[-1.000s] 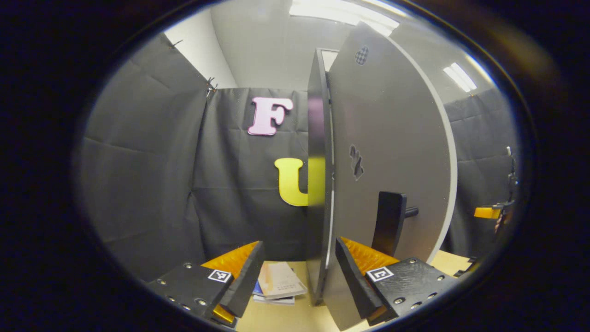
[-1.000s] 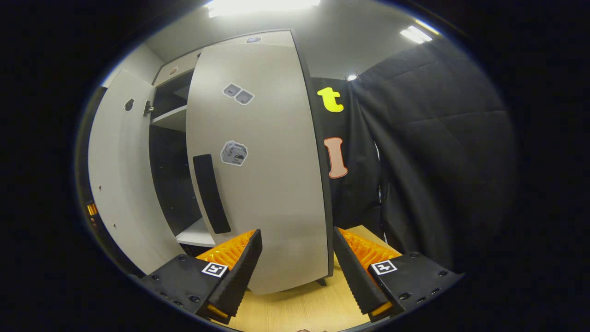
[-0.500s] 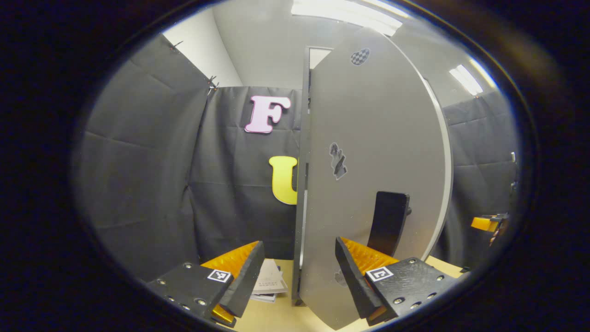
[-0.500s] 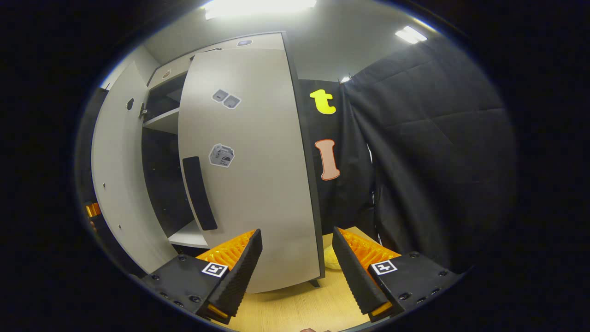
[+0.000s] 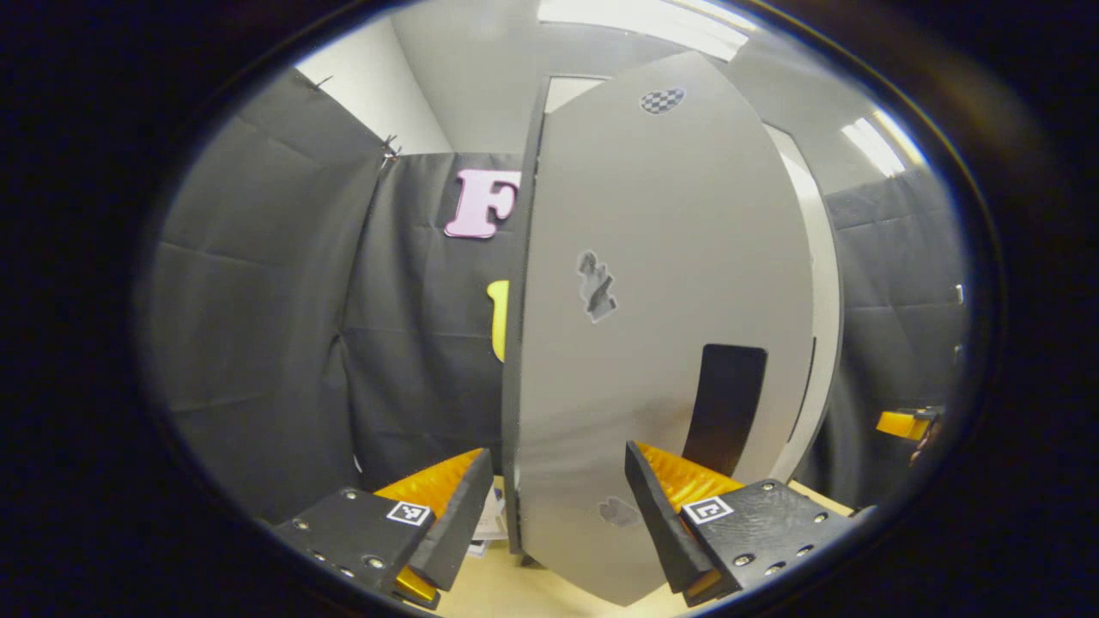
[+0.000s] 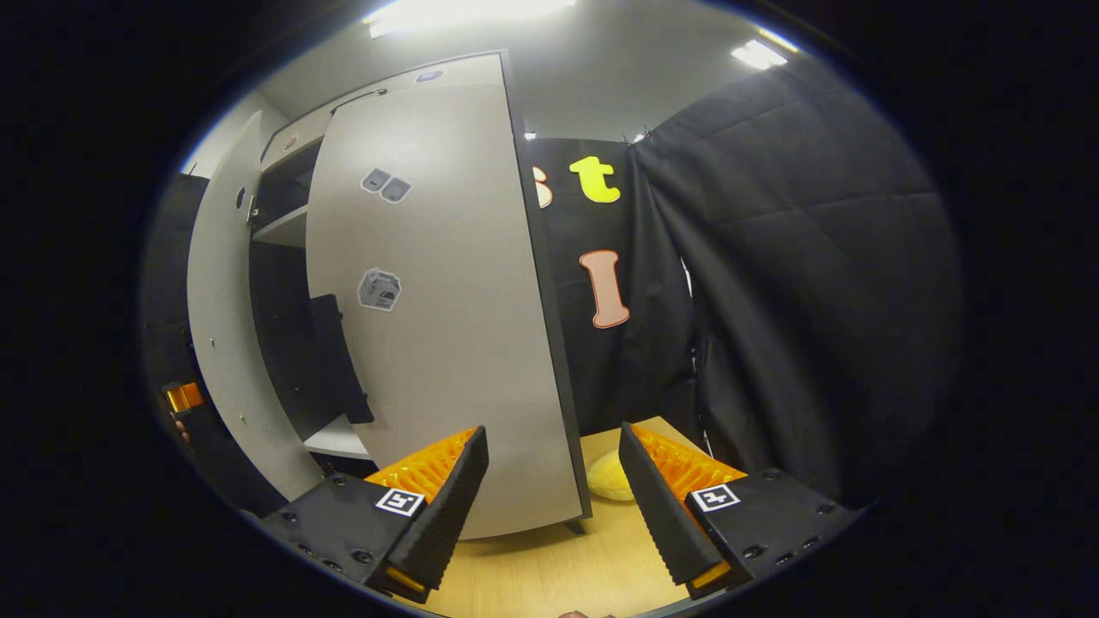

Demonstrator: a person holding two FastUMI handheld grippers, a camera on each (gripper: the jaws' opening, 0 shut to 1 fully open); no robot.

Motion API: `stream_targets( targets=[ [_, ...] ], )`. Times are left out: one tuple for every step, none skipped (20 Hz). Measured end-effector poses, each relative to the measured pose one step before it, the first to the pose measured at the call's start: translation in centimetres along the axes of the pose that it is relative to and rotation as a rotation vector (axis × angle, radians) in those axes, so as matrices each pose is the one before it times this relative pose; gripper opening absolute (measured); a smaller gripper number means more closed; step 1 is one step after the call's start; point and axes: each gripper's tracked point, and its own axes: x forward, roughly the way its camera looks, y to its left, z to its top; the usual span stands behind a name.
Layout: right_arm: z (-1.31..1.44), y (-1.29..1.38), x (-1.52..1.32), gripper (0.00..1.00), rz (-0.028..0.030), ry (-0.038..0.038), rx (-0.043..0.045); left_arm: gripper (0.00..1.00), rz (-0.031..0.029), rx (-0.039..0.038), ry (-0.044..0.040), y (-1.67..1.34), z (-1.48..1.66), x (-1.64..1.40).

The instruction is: Grab one shoe with the right hand and put it into the shoe cabinet, grab the other shoe with the left hand and put it into the shoe cabinet; then close the right door with the right hand and the left door with the left hand.

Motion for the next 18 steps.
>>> stream_targets(
  targets=[
    [0.0, -0.355, 0.321, 0.97, 0.00869, 0.00797, -0.00149, 0.96, 0.01152, 0.01138, 0.00076, -0.684, 0.246, 0.221],
    [0.07, -0.375, 0.383, 0.97, 0.00874, 0.00824, -0.0004, 0.9, 0.00948, 0.01303, 0.0004, -0.586, 0.001, -0.302],
    [0.145, -0.27, 0.423, 0.97, 0.01231, 0.00637, -0.00025, 0.91, 0.01241, 0.01544, 0.00052, -0.526, 0.136, -0.09],
    [0.169, -0.233, 0.507, 0.97, 0.01133, 0.00464, -0.00203, 0.91, 0.01666, 0.01541, 0.00054, -0.447, 0.163, -0.103],
    [0.218, -0.176, 0.602, 0.98, 0.01368, 0.00369, -0.00245, 0.92, 0.01956, 0.01193, -0.00006, -0.401, 0.254, -0.211],
    [0.236, -0.209, 0.534, 0.98, 0.01429, -0.00028, -0.00472, 0.93, 0.023, 0.00672, 0.00264, -0.216, -0.034, -0.303],
    [0.255, -0.232, 0.524, 0.98, 0.01514, -0.00553, -0.00746, 0.94, 0.02122, 0.00015, 0.00198, -0.254, 0.095, -0.3],
    [0.222, -0.158, 0.5, 0.98, 0.01537, -0.00711, -0.00946, 0.95, 0.01882, -0.0075, -0.00084, 0.095, -0.158, -0.419],
    [0.109, -0.13, 0.589, 0.98, 0.01378, -0.00545, -0.00801, 0.96, 0.01522, -0.01439, -0.00395, -0.106, -0.04, -0.418],
    [0.002, 0.031, 0.555, 0.98, 0.01754, 0.00155, -0.00417, 0.96, 0.0167, -0.01695, -0.00444, -0.036, -0.341, -0.718],
    [-0.088, -0.012, 0.566, 0.98, 0.019, 0.00313, -0.00257, 0.96, 0.0181, -0.01718, -0.00335, -0.152, 0.065, -0.433],
    [-0.095, -0.17, 0.513, 0.98, 0.00994, 0.00138, -0.00854, 0.96, 0.01349, -0.0184, 0.00344, -0.514, -0.142, -0.471],
    [-0.21, -0.258, 0.395, 0.98, 0.00467, 0.00196, -0.01384, 0.96, 0.01139, -0.01785, 0.00531, -0.355, -0.248, -0.426],
    [-0.128, -0.031, 0.385, 0.98, 0.01183, -0.00053, -0.01952, 0.96, 0.01318, -0.0142, -0.0046, 0.204, 0.098, -0.444],
    [-0.205, -0.072, 0.456, 0.98, 0.00588, 0.00161, -0.02237, 0.96, 0.00836, -0.01106, -0.00792, -0.077, 0.214, -0.335],
    [-0.098, -0.112, 0.278, 0.98, 0.00201, 0.00155, -0.02075, 0.96, 0.00282, -0.0137, -0.00955, -0.023, 0.088, -0.34],
    [-0.143, -0.01, 0.223, 0.92, 0.00382, 0.00341, -0.01595, 0.96, 0.00557, -0.0152, -0.01153, -0.011, 0.215, -0.233],
    [0.035, 0.166, 0.174, 0.92, 0.00664, 0.00005, -0.00816, 0.96, 0.01066, -0.02154, -0.0119, 0.235, 0.137, -0.367]
  ],
)
